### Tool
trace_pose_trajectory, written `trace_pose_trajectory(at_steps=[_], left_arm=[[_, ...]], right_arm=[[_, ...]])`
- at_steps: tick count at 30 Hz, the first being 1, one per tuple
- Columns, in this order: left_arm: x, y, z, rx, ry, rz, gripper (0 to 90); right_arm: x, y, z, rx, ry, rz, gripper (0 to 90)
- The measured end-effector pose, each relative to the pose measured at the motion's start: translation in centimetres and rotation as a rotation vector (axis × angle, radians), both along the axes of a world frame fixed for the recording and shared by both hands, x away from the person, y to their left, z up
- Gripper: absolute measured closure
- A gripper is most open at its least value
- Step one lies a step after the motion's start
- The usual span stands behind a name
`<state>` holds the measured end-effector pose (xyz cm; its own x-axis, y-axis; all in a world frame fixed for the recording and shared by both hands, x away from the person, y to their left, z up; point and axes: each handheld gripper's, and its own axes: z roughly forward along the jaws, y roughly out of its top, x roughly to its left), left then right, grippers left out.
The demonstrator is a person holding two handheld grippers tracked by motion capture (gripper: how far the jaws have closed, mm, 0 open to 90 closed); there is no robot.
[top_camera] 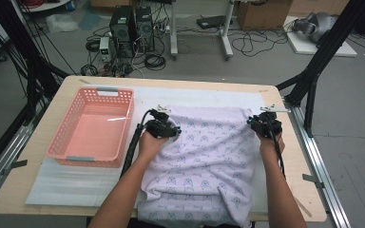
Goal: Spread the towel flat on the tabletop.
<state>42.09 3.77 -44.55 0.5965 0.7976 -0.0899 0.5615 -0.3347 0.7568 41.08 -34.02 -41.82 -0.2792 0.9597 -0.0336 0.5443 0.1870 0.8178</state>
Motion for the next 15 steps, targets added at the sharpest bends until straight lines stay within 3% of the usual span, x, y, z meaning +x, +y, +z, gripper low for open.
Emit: trace_pose_trajectory(at_steps=[1,2,4,5,7,10,11,13,15], left_arm=[[0.0,-0.2,0.0,-0.01,-0.003,-0.016,58.6],[-0.1,-0.4,0.0,-0.012,-0.008,-0.023,71.6],[-0.3,-0.9,0.2,0.045,-0.049,-0.011,83.6],[-0.3,-0.8,0.4,0.089,-0.072,0.018,84.3],[0.1,0.1,0.6,0.127,-0.108,0.115,85.0],[1.0,2.7,0.9,0.163,-0.149,0.264,85.0],[1.2,3.5,0.9,0.139,-0.149,0.291,84.6],[1.4,4.3,0.9,0.079,-0.14,0.305,78.8],[1.3,4.5,1.0,0.04,-0.107,0.283,56.2]], right_arm=[[-0.2,-0.1,0.1,0.0,-0.001,0.004,71.5],[-0.3,-0.1,0.3,0.007,0.002,0.01,71.4],[-0.6,-0.2,0.6,0.022,-0.003,0.024,71.4],[-0.7,-0.1,0.7,0.024,-0.005,0.029,71.4],[-0.9,0.1,1.0,0.027,-0.009,0.045,71.4],[-1.3,0.5,1.1,0.032,0.008,0.088,69.5],[-1.4,0.7,1.0,0.042,0.022,0.111,67.5],[-1.7,1.0,0.7,0.051,0.034,0.144,62.6],[-2.1,1.3,0.1,0.07,0.059,0.202,58.9]])
